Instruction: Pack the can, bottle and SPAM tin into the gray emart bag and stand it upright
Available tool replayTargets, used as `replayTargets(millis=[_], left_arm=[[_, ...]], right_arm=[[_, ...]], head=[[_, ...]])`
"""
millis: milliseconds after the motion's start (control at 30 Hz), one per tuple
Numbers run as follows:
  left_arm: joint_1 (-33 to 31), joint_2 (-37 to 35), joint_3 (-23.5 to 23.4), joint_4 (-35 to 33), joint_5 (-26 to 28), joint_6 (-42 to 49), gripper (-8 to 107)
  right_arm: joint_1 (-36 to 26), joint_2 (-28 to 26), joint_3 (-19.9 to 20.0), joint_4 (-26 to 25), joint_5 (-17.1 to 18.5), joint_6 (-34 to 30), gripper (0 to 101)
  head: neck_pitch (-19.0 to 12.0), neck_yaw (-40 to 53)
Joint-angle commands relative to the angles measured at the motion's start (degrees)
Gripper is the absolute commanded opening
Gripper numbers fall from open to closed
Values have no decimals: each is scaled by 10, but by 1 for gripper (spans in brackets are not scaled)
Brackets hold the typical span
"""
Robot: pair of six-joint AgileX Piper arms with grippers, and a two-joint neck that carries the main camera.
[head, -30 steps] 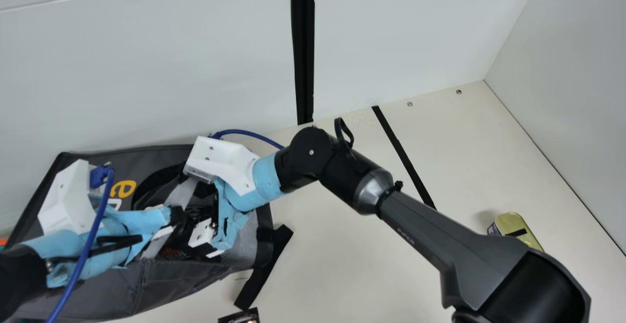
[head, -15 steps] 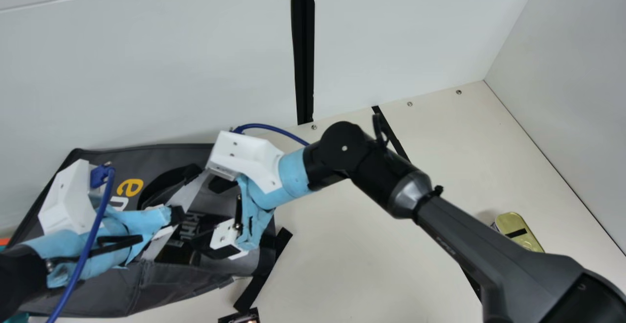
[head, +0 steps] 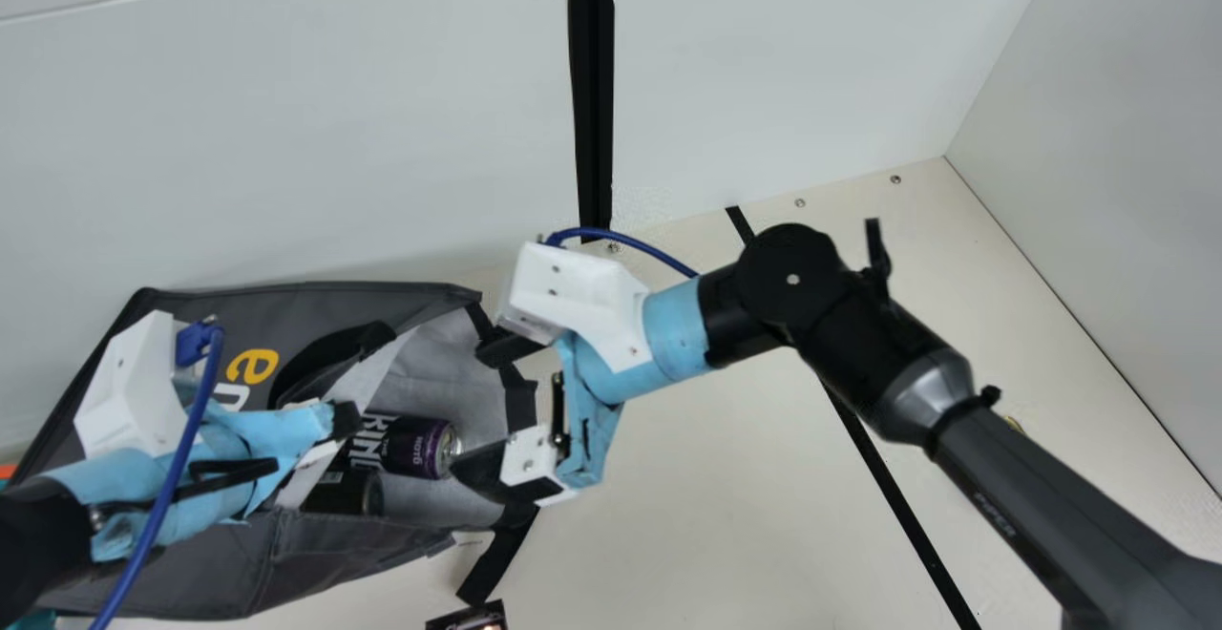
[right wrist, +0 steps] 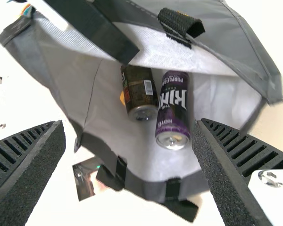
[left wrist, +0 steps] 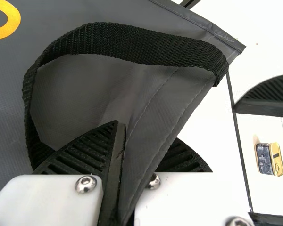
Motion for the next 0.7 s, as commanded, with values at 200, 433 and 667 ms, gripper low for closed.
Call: replayTargets(millis=[200,433,667], left_arm=[[0,0,0,0,0,0,-8],[0,0,0,0,0,0,-8],[0,0,0,0,0,0,-8]], right_arm=[[-59,-34,12,5,50,-22,95],[-100,-58,27,9,77,-43,95],[-123,-83,54,14,77,-60,95]], head=[[-13,0],[-13,0],[-13,0]])
